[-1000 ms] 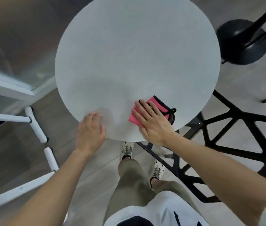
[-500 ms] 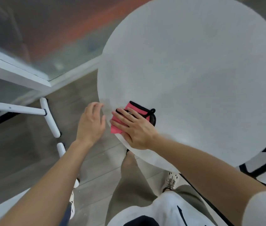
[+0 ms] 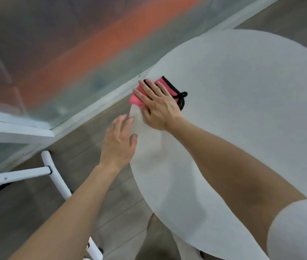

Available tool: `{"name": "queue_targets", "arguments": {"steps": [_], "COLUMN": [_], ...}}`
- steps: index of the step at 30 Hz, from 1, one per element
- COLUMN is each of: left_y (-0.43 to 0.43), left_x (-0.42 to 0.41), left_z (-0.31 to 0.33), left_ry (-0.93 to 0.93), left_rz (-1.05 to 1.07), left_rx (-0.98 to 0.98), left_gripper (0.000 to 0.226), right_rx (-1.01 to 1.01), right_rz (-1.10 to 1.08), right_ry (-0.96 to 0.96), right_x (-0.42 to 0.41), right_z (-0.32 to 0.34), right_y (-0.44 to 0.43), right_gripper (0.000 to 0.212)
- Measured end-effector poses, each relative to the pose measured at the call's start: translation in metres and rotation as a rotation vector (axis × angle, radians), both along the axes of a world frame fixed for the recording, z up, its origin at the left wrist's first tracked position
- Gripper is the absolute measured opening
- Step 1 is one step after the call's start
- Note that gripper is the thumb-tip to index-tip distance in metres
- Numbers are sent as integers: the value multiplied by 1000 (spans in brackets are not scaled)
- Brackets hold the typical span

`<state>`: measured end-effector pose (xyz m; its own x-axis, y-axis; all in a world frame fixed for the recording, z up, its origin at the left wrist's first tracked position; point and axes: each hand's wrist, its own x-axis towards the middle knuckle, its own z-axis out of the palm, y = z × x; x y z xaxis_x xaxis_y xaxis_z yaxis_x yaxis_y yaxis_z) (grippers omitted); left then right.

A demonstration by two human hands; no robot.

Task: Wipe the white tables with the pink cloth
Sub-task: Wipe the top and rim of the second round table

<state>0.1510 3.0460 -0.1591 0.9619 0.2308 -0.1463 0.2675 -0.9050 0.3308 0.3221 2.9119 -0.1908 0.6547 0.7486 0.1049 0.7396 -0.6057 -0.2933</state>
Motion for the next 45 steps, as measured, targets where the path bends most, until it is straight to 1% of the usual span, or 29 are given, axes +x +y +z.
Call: {"name": "queue_targets", "arguments": {"steps": [3,10,15,17,21,25,30,34,37,39,41,43,45], "left_y": [-11,-58,-99,-120,-172,-224,-265,-276,-269,-257,-241,-216,-184], "left_x": [33,83,106,115,127,131,116,89,63,45,31,18,5], "left_z": [-5,-5,-7,-9,-7,-9,-8,-10,-11,-11,-7,-3,3], "left_ry": [-27,-108,-106,-114,-158,-203,-194,-141,-123,-116,-102,-71,-36], "left_rz": [-149,-191,-273,-320,-445,-598,-683,-710,-706,-713,-700,-629,-493], "left_rx": [85,94,124,125,79,60,57,50,23,4,-6,2,18], "left_gripper": [52,44,42,41,47,41,38,40,42,42,40,36,33], "right_rx": [-4,-55,-49,-52,-55,-37,-35,-44,-67,-67,-58,-32,-20], "right_rz": [-114,-405,-664,-743,-922,-1075,-1219,-1329,-1362,-1322,-1229,-1065,-833], "right_ry": [22,137,169,177,172,181,174,166,129,120,132,170,194], "right_x": [37,115,149,152,142,100,1,-109,-190,-233,-265,-284,-288], "right_z": [1,9,13,14,17,17,13,8,7,8,9,10,10], "right_y": [-4,-53,-137,-179,-271,-359,-434,-446,-412,-378,-340,-296,-249], "right_gripper": [60,65,67,67,67,66,65,62,64,67,68,67,64]}}
